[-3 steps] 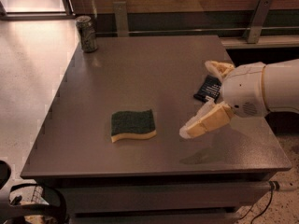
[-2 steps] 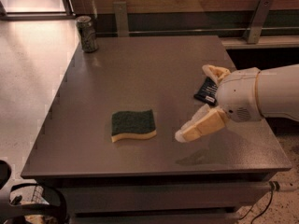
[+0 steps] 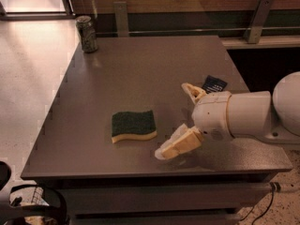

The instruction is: Move sponge near green can

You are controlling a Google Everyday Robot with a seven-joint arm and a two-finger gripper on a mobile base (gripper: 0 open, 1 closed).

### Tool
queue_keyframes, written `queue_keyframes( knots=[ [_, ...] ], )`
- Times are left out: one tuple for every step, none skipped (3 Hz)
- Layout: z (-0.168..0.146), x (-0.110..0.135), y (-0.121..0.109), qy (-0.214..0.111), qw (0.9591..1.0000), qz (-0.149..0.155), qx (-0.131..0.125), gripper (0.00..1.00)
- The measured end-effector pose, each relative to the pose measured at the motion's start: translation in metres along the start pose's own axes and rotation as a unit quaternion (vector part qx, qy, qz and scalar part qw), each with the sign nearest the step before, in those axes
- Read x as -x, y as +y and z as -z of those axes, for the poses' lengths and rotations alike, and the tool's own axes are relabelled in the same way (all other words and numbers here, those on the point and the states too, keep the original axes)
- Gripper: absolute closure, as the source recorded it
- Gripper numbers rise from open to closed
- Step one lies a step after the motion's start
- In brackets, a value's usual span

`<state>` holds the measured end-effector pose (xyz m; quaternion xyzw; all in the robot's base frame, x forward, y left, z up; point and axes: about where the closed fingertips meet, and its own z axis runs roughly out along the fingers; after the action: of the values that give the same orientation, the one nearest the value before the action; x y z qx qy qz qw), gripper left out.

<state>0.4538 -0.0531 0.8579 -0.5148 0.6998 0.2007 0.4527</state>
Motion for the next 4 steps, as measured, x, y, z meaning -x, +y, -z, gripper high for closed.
queue_keyframes(
  knots=[
    [-0.015, -0.009, 0.003, -0.021, 0.9997, -0.010, 0.007, 0.00],
    [-0.027, -0.015, 0.003, -0.042, 0.9989, -0.017, 0.011, 0.00],
    [-0.039, -0.014, 0.003, -0.067, 0.9973, -0.019, 0.020, 0.00],
    [-0.051, -0.010, 0.005, -0.081, 0.9960, -0.018, 0.033, 0.00]
  ],
)
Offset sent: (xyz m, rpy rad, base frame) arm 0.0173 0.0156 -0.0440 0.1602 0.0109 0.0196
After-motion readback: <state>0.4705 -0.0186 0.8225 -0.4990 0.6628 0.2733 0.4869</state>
